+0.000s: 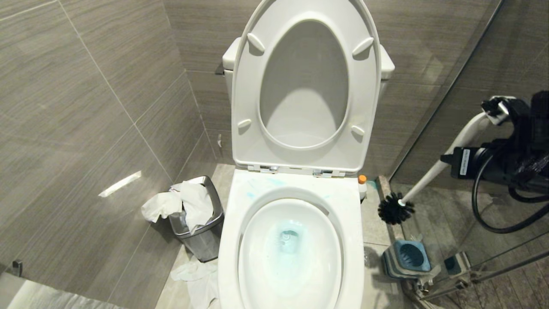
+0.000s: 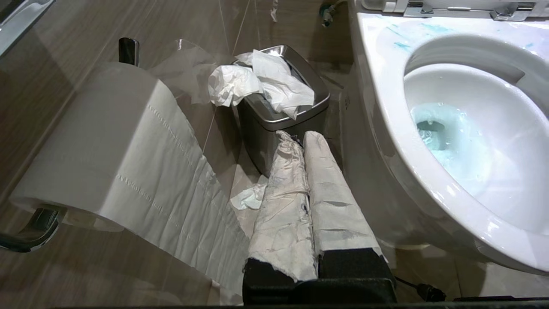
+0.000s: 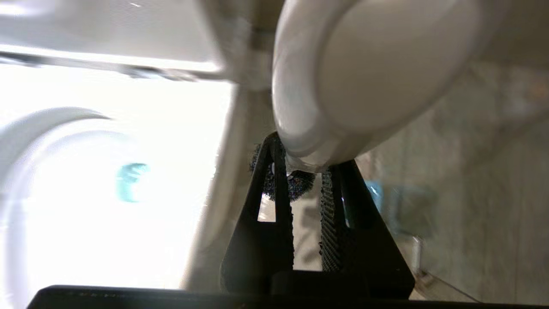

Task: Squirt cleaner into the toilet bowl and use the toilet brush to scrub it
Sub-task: Scrub the toilet bowl

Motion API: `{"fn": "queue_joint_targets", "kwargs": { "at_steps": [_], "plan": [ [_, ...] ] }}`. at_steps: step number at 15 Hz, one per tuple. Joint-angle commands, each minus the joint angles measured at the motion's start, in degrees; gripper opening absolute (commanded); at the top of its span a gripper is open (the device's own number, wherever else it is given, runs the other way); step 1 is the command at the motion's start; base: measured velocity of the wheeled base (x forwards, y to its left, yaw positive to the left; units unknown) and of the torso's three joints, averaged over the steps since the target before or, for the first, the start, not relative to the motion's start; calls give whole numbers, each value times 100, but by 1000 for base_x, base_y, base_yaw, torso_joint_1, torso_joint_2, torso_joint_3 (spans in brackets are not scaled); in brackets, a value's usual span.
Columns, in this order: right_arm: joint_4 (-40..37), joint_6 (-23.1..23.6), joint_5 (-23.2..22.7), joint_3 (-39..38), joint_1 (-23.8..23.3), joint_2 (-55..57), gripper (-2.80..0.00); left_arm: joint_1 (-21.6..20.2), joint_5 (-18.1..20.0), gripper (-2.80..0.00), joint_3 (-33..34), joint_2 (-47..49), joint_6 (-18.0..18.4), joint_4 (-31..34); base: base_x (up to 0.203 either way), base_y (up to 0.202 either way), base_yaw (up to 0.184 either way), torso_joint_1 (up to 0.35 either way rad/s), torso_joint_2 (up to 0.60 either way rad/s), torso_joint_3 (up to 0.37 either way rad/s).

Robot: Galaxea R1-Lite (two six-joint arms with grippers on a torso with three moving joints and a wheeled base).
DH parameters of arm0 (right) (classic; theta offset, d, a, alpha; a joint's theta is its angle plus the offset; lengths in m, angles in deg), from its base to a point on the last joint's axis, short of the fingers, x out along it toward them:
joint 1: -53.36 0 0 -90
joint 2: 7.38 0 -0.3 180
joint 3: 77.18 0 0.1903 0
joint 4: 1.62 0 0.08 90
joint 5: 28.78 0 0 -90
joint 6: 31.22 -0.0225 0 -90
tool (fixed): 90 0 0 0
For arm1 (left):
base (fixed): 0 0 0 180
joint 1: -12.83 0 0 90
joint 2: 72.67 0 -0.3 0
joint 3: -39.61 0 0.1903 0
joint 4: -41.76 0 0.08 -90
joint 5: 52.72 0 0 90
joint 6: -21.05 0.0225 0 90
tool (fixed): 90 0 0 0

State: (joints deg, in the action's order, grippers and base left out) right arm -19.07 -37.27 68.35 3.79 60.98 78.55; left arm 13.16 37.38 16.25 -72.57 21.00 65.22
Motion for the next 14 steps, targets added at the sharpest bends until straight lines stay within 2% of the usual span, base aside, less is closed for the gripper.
{"fn": "queue_joint_targets", "kwargs": {
  "at_steps": [1, 4, 7, 10, 14],
  "plan": [
    [-913, -136, 213, 1053, 825, -199, -280, 2, -1, -280, 7, 8, -4, -1, 0, 0, 0, 0, 0, 0],
    [-2139, -430, 501, 2215, 1848, -47, -280, 2, -1, -280, 9, 8, -4, -1, 0, 0, 0, 0, 0, 0],
    [-2339, -528, 652, 2741, 2373, 487, -280, 2, -1, -280, 9, 8, -4, -1, 0, 0, 0, 0, 0, 0],
    [-2335, -626, 675, 2966, 2669, 1055, -280, 1, -1, -280, 0, 8, -4, -1, 0, 0, 0, 0, 0, 0],
    [-2302, -669, 676, 3338, 2772, 1880, -280, 2, -1, -280, 8, 8, -4, -1, 0, 0, 0, 0, 0, 0]
  ]
}}
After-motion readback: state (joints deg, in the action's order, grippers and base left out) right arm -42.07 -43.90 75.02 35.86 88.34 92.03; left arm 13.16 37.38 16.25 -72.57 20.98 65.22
